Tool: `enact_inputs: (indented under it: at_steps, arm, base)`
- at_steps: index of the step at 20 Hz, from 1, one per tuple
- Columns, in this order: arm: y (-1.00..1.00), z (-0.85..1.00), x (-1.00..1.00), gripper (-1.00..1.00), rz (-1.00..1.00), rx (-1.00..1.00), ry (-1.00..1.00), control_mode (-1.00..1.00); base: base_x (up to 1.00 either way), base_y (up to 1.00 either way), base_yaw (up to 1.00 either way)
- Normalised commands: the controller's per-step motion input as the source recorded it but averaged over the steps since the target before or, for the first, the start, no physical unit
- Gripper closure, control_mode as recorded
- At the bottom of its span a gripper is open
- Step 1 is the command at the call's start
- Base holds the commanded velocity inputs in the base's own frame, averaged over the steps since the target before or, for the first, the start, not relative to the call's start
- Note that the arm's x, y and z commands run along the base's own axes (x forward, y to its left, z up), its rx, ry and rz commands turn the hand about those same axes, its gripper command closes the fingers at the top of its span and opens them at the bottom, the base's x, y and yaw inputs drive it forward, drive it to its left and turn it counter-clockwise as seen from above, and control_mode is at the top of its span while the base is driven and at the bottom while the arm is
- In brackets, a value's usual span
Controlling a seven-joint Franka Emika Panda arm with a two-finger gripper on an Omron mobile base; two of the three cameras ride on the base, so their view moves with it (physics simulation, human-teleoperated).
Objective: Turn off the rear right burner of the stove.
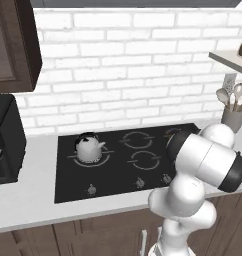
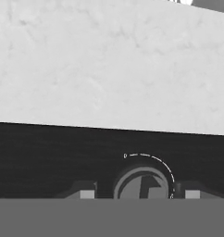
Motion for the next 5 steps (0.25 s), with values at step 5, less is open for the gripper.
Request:
enact_inputs:
  at_steps: [5]
  arm:
    - [0.03, 0.0, 0.0, 1.0, 0.0, -0.01, 0.0, -1.0]
  base:
    - [0.0, 0.0, 0.0]
